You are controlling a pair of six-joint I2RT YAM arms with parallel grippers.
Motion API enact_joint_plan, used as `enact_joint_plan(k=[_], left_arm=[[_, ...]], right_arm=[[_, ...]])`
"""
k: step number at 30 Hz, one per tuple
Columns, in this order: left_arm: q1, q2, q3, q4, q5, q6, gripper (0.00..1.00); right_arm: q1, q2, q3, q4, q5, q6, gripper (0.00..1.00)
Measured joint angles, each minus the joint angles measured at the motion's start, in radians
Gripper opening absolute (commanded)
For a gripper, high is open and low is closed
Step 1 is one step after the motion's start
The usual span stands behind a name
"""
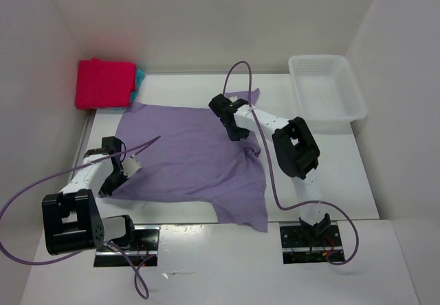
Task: Fold and stack the t-shirts
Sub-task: Flatten out the tshirt
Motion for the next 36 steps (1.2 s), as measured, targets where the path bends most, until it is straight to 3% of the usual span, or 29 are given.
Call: enact_joint_plan(k=[5, 14, 20, 21, 24, 29, 31, 36], left_arm=[[0.000, 0.000, 0.000, 0.000, 0.000, 0.000, 0.13], [0.000, 0.011, 0.002, 0.000, 0.000, 0.000, 0.13], [0.000, 0.012, 0.002, 0.001, 0.000, 0.000, 0.13], [0.000, 0.012, 0.002, 0.001, 0.000, 0.000, 0.13], [0.000, 0.012, 0.002, 0.000, 0.000, 0.000, 0.13], [0.000, 0.012, 0.002, 0.000, 0.000, 0.000, 0.13], [0.000, 0.012, 0.002, 0.000, 0.000, 0.000, 0.13], [0.000, 0.012, 0.002, 0.000, 0.000, 0.000, 0.13]], right_arm=[[0.003, 0.006, 0.000, -0.003, -0.011, -0.003, 0.54], [0.014, 0.006, -0.008, -0.004, -0.024, -0.010, 0.55], [0.020, 0.016, -0.012, -0.006, -0.013, -0.010, 0.42], [0.020, 0.019, -0.012, -0.007, -0.009, -0.010, 0.33], [0.020, 0.026, -0.012, -0.007, 0.000, -0.009, 0.27], [0.020, 0.046, -0.012, -0.009, 0.004, -0.007, 0.05], [0.020, 0.049, -0.012, -0.010, 0.010, 0.001, 0.00], [-0.005, 0.045, -0.012, -0.011, 0.028, 0.010, 0.00]])
